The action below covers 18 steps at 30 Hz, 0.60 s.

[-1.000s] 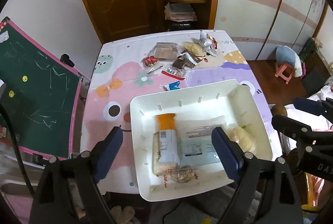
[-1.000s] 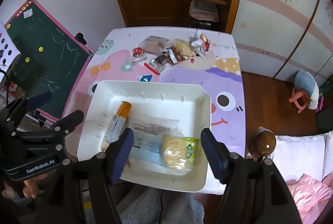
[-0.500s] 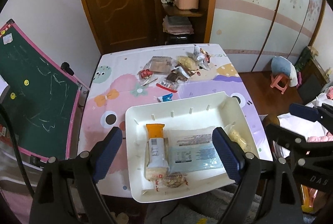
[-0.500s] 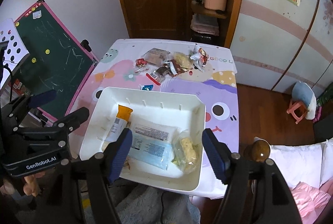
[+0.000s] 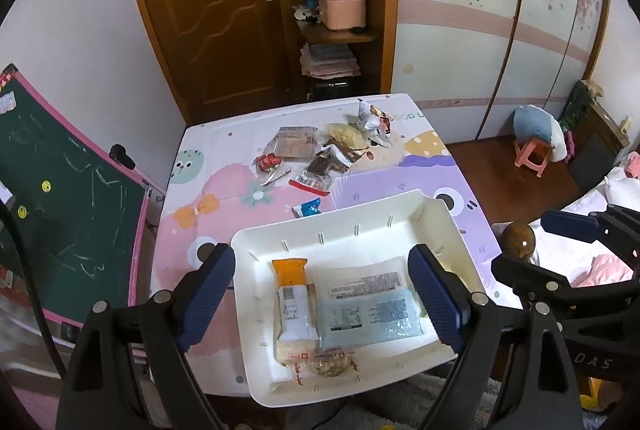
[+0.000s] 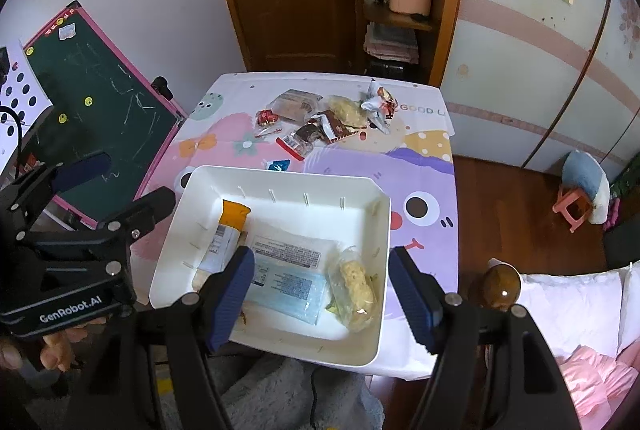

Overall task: Organize snacks
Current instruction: 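Move left gripper to red-labelled snack while right moves to blue packet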

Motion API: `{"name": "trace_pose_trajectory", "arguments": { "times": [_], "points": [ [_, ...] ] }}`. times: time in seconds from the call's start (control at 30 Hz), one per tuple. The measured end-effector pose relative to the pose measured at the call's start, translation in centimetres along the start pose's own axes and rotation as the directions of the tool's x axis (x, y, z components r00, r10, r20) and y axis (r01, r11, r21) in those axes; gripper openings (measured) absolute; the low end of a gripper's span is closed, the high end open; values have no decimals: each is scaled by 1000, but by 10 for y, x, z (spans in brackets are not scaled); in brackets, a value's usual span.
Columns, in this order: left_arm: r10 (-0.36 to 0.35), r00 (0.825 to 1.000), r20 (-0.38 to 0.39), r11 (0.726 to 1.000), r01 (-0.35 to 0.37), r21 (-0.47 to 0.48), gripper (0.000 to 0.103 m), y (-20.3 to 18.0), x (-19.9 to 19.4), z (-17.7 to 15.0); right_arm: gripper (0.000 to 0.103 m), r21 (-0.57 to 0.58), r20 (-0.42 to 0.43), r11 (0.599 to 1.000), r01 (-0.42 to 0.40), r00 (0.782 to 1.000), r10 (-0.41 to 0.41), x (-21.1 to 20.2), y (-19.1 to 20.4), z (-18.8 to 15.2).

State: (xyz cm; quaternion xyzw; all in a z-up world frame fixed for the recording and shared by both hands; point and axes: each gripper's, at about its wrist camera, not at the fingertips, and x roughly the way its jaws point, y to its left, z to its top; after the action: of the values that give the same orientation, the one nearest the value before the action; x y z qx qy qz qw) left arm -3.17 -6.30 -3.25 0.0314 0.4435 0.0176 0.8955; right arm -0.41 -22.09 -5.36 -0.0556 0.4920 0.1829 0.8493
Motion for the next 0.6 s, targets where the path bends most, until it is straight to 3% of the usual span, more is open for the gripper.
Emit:
{"name": "trace_pose_trajectory", "arguments": {
  "times": [0.27, 0.6],
  "points": [
    [24, 999, 23, 999, -24, 34, 88, 7, 3, 11, 70, 32, -8, 999, -34, 999, 34, 12, -1, 11],
    [70, 997, 27, 997, -70, 20, 88, 58, 37, 42, 70, 75, -38, 996, -44, 998, 47, 48, 1, 48]
  ]
}}
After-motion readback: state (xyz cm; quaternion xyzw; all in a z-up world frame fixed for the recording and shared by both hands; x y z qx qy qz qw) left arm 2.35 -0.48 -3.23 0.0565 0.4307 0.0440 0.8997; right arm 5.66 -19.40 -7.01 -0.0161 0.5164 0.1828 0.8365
